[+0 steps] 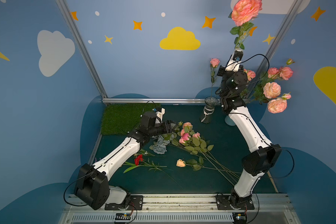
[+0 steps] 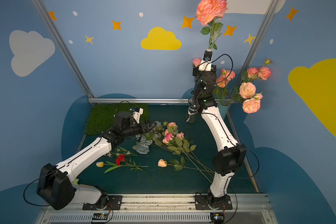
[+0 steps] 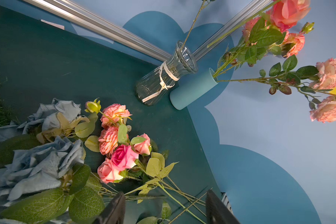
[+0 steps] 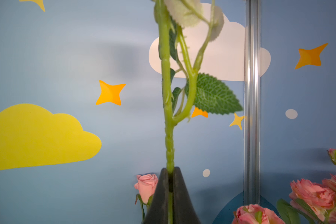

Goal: Place the pink flowers into the vase
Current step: Place the flower in the vase.

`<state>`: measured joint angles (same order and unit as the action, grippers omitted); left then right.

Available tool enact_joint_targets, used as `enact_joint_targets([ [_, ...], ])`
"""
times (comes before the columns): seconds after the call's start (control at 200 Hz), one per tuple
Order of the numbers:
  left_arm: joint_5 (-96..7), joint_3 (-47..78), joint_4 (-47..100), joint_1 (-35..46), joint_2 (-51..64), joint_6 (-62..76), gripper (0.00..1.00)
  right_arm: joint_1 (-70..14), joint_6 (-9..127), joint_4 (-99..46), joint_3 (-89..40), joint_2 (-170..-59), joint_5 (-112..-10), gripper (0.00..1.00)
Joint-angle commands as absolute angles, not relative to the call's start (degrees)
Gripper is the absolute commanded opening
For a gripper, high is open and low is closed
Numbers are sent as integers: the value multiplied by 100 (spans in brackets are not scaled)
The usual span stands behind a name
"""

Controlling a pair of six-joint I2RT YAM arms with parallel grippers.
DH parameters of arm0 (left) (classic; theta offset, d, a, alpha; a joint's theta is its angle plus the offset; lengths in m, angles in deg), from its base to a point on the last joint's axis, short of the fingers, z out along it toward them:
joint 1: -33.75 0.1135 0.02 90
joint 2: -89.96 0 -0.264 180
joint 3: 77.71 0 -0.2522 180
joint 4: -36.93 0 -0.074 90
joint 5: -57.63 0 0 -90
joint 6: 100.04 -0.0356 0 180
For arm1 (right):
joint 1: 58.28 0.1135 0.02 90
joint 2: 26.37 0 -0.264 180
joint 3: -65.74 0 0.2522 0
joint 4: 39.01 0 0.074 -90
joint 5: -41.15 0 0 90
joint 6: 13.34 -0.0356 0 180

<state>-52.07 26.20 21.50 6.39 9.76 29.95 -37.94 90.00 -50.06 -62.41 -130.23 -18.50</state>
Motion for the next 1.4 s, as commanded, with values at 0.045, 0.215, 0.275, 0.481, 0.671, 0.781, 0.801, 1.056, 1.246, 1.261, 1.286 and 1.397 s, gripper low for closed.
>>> enact_joint_targets([
  [0.045, -5360, 2652, 2374, 710, 945, 3058, 65, -3832, 8774, -4754, -6519, -13278, -1961, 0],
  [0.215, -5335, 2691, 2370, 766, 993, 3058, 65, -3911, 8500, -4718, -6214, -13392, -1953, 0],
  [0.275, -5333, 2700, 2374, 782, 1005, 3057, 65, -3929, 8383, -4739, -6062, -13436, -1950, 0],
  [0.481, -5320, 2742, 2387, 806, 1042, 3041, 65, -3937, 8067, -4809, -5368, -13592, -1914, 0],
  [0.671, -5293, 2779, 2414, 807, 1086, 3044, 65, -3936, 7742, -4763, -4617, -13659, -1847, 0],
  [0.781, -5301, 2799, 2435, 806, 1086, 3079, 65, -3942, 7492, -4599, -4187, -13570, -1847, 0],
  [0.801, -5304, 2810, 2452, 806, 1079, 3089, 65, -3946, 7431, -4552, -4120, -13543, -1867, 0],
  [1.056, -5100, 2844, 2412, 733, 1013, 3197, 66, -3890, 6807, -3373, -3599, -12897, -2070, 30],
  [1.246, -4036, 2543, 1602, 220, 1068, 3027, 65, -3804, 6179, -1993, -3354, -12143, -2237, 39],
  [1.261, -3937, 2508, 1540, 168, 1080, 3016, 65, -3794, 6107, -1843, -3352, -12086, -2249, 39],
  [1.286, -3781, 2467, 1417, 39, 1081, 2998, 65, -3767, 6015, -1616, -3328, -11968, -2285, 40],
  [1.397, -3169, 2292, 965, -388, 1068, 3083, 63, -3547, 5685, -642, -3235, -11511, -2299, 40],
])
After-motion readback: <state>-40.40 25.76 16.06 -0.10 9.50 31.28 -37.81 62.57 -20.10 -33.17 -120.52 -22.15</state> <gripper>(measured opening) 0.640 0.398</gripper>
